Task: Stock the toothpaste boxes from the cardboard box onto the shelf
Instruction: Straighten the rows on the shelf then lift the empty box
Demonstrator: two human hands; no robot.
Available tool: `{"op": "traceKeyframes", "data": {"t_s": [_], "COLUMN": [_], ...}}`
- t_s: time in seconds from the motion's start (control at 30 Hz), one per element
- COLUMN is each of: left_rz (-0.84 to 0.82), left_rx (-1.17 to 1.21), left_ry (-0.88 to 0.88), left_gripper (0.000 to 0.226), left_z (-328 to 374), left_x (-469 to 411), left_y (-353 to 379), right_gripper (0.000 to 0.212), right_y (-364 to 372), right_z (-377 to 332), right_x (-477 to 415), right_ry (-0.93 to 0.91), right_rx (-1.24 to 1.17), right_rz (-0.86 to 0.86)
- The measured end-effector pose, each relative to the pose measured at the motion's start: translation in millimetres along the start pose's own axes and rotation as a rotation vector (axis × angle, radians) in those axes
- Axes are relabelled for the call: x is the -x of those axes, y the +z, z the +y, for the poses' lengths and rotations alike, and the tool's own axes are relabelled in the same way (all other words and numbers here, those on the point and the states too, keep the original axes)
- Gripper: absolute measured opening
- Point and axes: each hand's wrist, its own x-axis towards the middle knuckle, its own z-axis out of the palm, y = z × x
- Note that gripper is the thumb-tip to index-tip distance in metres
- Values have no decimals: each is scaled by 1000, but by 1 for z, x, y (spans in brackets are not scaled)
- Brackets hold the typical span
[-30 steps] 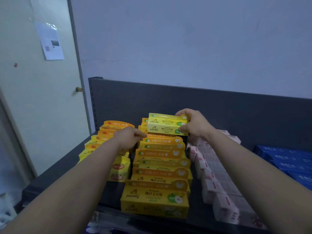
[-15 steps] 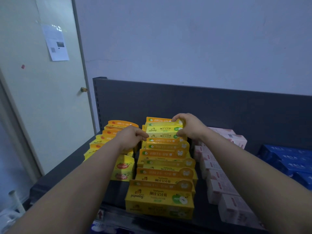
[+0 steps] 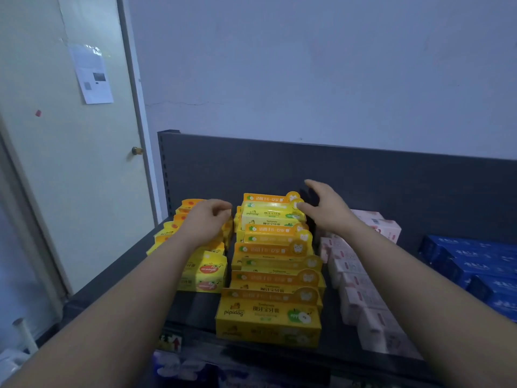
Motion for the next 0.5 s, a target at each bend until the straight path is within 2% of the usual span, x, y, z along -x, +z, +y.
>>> {"op": "traceKeyframes", "data": {"t_s": [0.27,0.5], "left_rz": [97,115], "left_rx": [38,-8], "left_ry": [48,44], "left_gripper": [35,35], "left_z": [10,2], "left_x": [40,81], "left_y": [-29,-47], "right_gripper": [70,73], "right_y": [0,15], "right_z": [-34,-57], "right_x": [48,87], "right_ry": [-27,-48], "right_rx": [93,51], "right_rz": [36,5]}}
